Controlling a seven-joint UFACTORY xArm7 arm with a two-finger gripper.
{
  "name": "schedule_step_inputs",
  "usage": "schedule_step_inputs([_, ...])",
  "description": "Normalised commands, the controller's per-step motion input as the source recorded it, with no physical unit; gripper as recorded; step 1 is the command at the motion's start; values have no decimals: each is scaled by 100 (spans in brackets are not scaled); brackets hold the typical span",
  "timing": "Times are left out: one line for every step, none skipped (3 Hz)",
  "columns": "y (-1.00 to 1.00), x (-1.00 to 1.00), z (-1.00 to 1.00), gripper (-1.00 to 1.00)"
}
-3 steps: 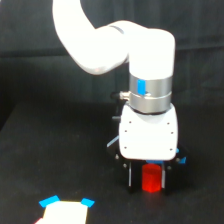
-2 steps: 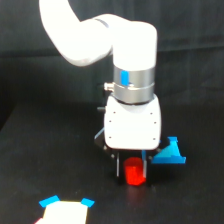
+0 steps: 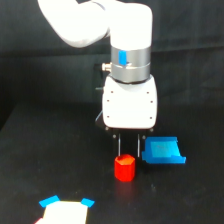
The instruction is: Pick up the red object from the table
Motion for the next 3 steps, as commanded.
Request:
schedule_step_inputs([-90,-98,-57,100])
schedule_step_inputs([-100,-70,-49,100])
schedule_step_inputs([-86,-75,-100,99])
